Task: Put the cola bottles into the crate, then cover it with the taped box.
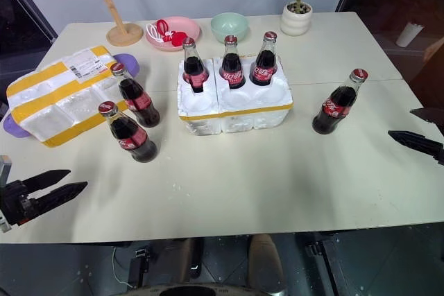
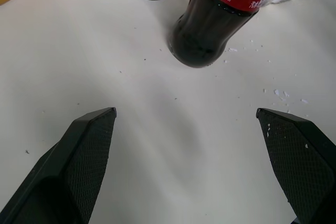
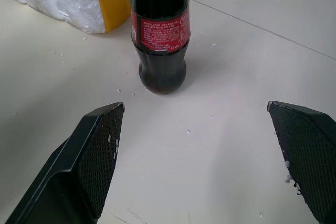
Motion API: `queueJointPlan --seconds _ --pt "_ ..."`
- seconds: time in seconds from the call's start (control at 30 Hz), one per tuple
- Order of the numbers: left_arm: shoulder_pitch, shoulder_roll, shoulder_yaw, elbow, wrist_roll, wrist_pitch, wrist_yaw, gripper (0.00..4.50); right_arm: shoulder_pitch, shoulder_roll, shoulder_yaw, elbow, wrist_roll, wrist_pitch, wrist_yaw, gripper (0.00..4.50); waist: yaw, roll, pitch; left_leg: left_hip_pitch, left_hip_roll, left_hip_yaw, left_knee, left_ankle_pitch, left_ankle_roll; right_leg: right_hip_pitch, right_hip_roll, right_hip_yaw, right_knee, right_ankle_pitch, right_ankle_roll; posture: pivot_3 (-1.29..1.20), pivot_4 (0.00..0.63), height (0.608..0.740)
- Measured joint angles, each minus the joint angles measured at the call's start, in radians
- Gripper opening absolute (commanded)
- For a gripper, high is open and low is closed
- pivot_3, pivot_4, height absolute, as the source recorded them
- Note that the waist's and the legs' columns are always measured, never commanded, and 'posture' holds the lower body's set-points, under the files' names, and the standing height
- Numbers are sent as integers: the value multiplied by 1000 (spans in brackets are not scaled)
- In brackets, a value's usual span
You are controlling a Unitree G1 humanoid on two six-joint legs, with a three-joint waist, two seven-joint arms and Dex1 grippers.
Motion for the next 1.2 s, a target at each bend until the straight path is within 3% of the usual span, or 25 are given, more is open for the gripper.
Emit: queueJointPlan --seconds 0.67,0.9,1.03,1.2 --pt "-51 10 -17 35 7 -21 14 4477 19 8 0 -2 2 2 -19 4500 0 0 0 0 0 0 0 0 0 0 0 0 0 0 0 0 150 739" --pt "-142 24 -46 44 -13 -14 4 4477 -36 10 -1 -8 42 88 -13 4500 1 0 0 0 0 0 1 0 0 1 0 0 2 0 0 0 150 739" --pt "-269 72 -119 47 -38 -8 -10 4477 -81 -28 -8 -148 151 251 52 4500 0 2 0 0 0 0 2 0 0 1 0 0 2 0 0 0 150 739" --pt "-391 64 -273 83 -12 -28 -16 4477 -67 -46 -32 -348 250 395 83 4500 3 1 0 0 0 -1 2 0 0 1 1 0 3 0 1 0 150 739"
